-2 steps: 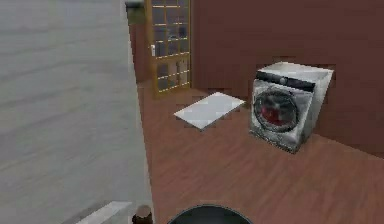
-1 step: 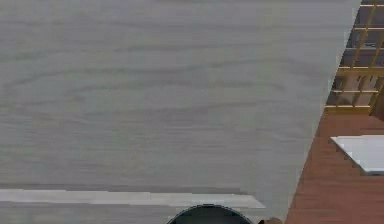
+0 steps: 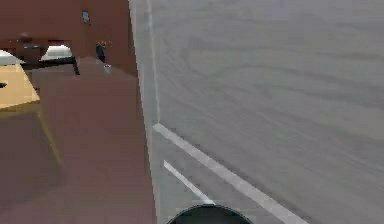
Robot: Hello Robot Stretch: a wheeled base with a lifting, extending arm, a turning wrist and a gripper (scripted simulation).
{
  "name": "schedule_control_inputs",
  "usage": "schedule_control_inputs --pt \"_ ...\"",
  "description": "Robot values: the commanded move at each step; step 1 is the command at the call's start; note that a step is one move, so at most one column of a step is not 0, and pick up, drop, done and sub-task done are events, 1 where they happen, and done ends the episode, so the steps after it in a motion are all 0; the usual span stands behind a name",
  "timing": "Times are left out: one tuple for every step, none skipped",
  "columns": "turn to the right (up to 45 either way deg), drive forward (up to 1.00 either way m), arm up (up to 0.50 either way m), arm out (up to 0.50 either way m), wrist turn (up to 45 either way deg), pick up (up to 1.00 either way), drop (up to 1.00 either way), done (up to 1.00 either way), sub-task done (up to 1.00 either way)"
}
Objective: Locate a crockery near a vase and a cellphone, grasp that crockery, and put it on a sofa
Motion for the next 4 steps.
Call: schedule_control_inputs --pt "-42.0 0.00 0.00 0.00 0.0 0.00 0.00 0.00 0.00" --pt "0.0 0.15 0.00 0.00 0.0 0.00 0.00 0.00 0.00" --pt "-45.0 0.00 0.00 0.00 0.0 0.00 0.00 0.00 0.00" --pt "-45.0 0.00 0.00 0.00 0.0 0.00 0.00 0.00 0.00"
